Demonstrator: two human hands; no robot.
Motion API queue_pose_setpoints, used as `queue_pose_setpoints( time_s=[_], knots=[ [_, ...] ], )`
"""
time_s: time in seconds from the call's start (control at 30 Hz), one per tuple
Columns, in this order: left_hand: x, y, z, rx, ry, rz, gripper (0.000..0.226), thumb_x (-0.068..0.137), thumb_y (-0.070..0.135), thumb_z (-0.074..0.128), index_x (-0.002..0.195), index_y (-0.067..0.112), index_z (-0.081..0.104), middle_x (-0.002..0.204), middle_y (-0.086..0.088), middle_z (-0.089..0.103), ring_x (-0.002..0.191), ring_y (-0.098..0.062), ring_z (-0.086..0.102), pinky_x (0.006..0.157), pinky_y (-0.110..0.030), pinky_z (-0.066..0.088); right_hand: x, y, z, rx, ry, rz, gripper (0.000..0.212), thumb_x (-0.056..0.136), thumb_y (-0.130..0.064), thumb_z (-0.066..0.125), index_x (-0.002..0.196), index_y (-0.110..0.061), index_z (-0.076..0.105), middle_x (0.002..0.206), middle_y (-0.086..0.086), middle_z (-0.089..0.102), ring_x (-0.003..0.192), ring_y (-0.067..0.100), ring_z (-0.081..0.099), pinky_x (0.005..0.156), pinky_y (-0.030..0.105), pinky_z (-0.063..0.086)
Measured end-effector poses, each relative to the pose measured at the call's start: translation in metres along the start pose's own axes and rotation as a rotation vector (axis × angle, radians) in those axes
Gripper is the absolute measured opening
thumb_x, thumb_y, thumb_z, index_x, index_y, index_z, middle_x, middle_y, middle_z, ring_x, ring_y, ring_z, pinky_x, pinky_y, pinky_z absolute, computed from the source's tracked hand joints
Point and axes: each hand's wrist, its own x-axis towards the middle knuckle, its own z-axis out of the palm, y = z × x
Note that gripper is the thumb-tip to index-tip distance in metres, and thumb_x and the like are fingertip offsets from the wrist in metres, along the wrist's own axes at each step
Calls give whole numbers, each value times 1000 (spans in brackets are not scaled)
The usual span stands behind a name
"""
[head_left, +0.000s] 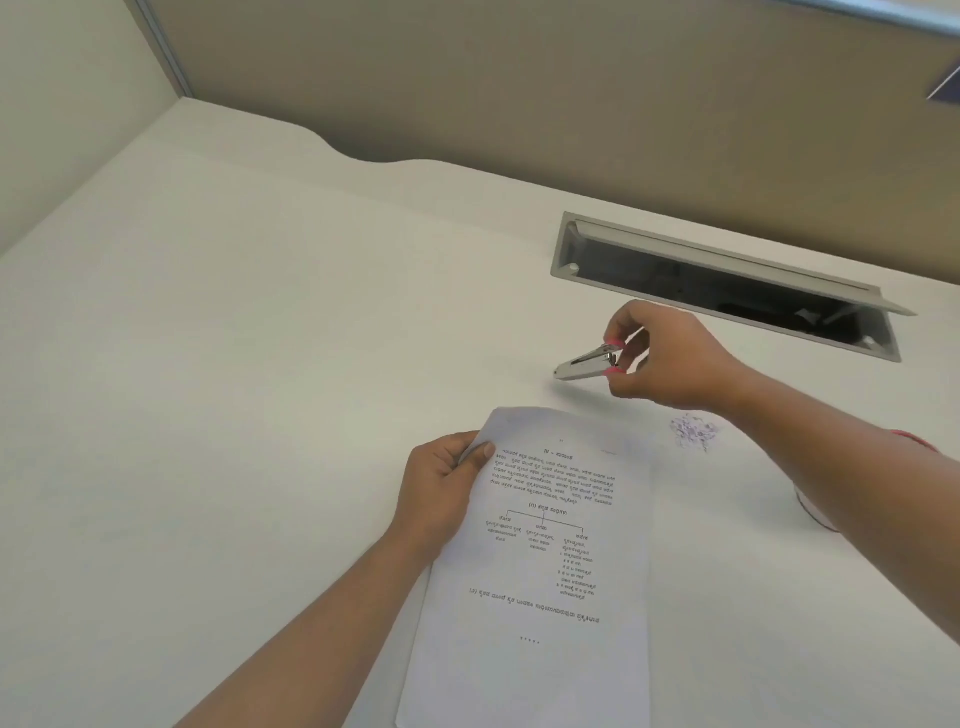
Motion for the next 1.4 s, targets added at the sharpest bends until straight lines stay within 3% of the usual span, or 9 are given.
queue_pose_setpoints(
  time_s=[0.17, 0.4, 0.5, 0.77, 0.83, 0.97, 1.13, 1.3, 1.4],
  knots=[
    [1, 0, 0, 19, 6, -13, 27, 99, 13, 60, 96, 28, 82, 95, -6, 81, 90, -26, 76, 86, -48, 60, 7, 35, 13, 165, 54, 157, 34, 66, -6, 80, 91, -18, 61, 89, -4, 68, 81, 10, 67, 55, 22, 51],
    [2, 0, 2, 44, 15, -16, 22, 99, 13, 60, 98, 21, 81, 94, -6, 81, 88, -23, 76, 81, -42, 59, 14, 63, 24, -41, 39, 191, 37, 66, -25, 84, 96, -28, 63, 103, -7, 62, 87, 15, 58, 70, 29, 53],
    [3, -1, 1, 50, 16, -27, 22, 99, 15, 61, 99, 22, 81, 95, -6, 80, 91, -29, 76, 85, -48, 60, 15, 69, 28, -110, 31, 205, 39, 65, -31, 84, 99, -29, 63, 106, -6, 61, 90, 16, 57, 78, 35, 54],
    [2, 0, 1, 61, 33, -38, 23, 98, 14, 61, 98, 26, 81, 96, -5, 80, 93, -28, 76, 88, -50, 59, 10, 78, 33, -71, 47, 247, 59, 66, -30, 85, 118, -21, 60, 118, 1, 60, 99, 18, 57, 88, 34, 51],
    [1, 1, 1, 66, 36, -36, 22, 98, 14, 61, 98, 25, 81, 97, -5, 80, 93, -29, 76, 88, -50, 59, -1, 74, 29, -30, 115, 258, 60, 69, -32, 84, 121, -19, 58, 117, -1, 59, 95, 16, 57, 81, 30, 50],
    [-6, 11, 3, 46, 41, -39, 20, 98, 12, 62, 101, 20, 79, 97, -7, 80, 95, -33, 75, 82, -45, 61, -48, 50, 27, 191, 243, 304, 36, 77, -29, 78, 110, -21, 64, 106, -7, 64, 77, 11, 62, 65, 20, 43],
    [-33, 33, 10, 38, 35, 49, 27, 96, 4, 63, 113, 25, 66, 94, 0, 80, 90, -24, 77, 73, -33, 62, -131, -6, 35, 653, 198, 379, 14, 82, -18, 73, 96, -20, 70, 88, -4, 72, 69, 12, 62, 60, 24, 48],
    [-83, 66, 24, 178, 0, 307, 36, 96, 7, 63, 99, 42, 68, 98, 9, 78, 90, -17, 75, 76, -36, 62, -194, -59, 32, 1064, 129, 384, 9, 83, -9, 70, 91, -9, 74, 90, 16, 74, 76, 19, 67, 69, 32, 52],
    [-111, 83, 30, 268, -43, 512, 41, 95, -3, 61, 98, 36, 73, 107, 14, 77, 101, -14, 73, 82, -33, 60, -214, -88, 21, 1220, 78, 351, 23, 75, -26, 74, 88, -7, 77, 88, 15, 74, 74, 18, 66, 65, 28, 54]
  ],
)
